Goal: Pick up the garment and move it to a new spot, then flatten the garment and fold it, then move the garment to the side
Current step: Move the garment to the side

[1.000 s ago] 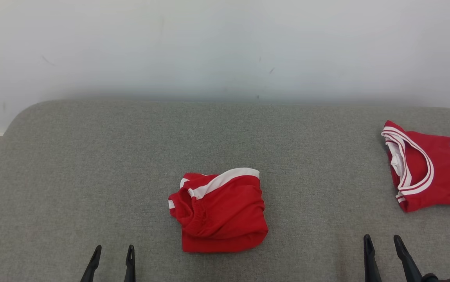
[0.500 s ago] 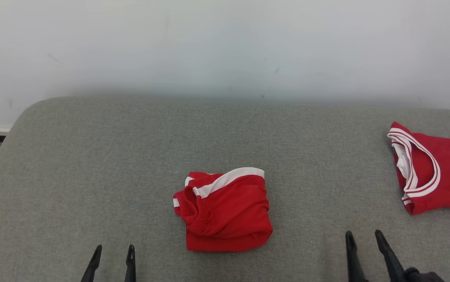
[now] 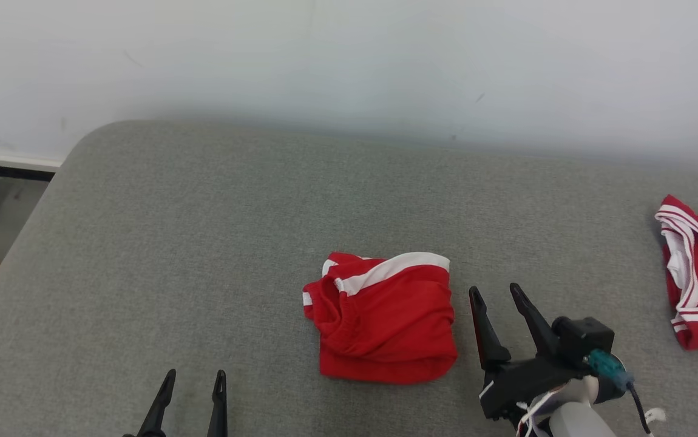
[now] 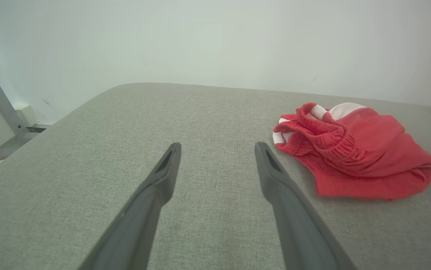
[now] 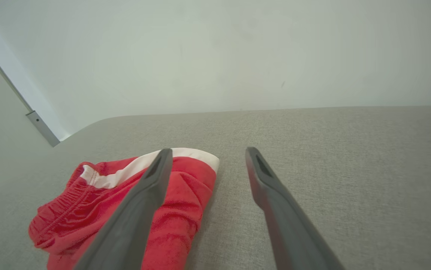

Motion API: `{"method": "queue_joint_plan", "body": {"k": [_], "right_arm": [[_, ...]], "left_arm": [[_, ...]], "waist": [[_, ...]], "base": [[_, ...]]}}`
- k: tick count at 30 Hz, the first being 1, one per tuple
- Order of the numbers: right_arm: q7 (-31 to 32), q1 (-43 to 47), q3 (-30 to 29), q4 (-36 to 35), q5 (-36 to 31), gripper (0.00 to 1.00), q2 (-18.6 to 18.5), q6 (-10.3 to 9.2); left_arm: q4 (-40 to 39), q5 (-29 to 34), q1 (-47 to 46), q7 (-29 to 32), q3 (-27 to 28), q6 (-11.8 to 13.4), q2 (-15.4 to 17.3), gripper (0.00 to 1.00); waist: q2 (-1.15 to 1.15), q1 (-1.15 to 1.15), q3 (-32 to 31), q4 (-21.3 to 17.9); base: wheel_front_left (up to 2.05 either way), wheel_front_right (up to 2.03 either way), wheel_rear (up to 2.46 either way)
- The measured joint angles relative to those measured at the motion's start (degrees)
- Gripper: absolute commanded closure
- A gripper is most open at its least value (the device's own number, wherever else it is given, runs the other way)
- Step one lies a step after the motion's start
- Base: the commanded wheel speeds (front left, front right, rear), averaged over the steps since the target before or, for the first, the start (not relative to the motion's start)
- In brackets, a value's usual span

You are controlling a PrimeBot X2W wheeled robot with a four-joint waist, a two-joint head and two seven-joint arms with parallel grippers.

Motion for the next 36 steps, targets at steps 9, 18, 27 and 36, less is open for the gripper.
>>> {"method": "queue_joint_plan", "body": {"k": [9, 18, 27, 36], "right_arm": [[-0.11, -12.1, 0.57, 21.15, 6.67, 0.0, -0.01, 0.0], [0.75, -15.57, 10.38, 33.46, 18.89, 0.0, -0.05, 0.0], [0.27, -18.2, 18.85, 37.56, 25.43, 1.0, -0.09, 0.0], [0.05, -20.13, 18.27, 36.54, 18.04, 1.0, -3.22, 0.0]], "left_arm": [[0.71, -0.93, -1.68, 0.0, -2.27, 0.34, 0.01, 0.0], [1.1, -0.94, -2.06, 0.0, -2.93, 0.35, 0.01, 0.0], [1.32, -0.99, -2.27, 0.0, -2.92, 0.33, -0.01, 0.0], [1.07, -1.67, -1.53, 0.0, -2.03, 0.33, 0.01, 0.0]], "waist": [[0.0, -0.01, 1.94, 4.91], [0.0, -0.01, 2.52, 7.57], [0.0, -0.01, 1.96, 7.53], [0.0, -0.01, 1.48, 4.55]], "base": [[0.0, 0.0, 0.0], [0.0, 0.0, 0.0], [0.0, 0.0, 0.0], [0.0, 0.0, 0.0]]}}
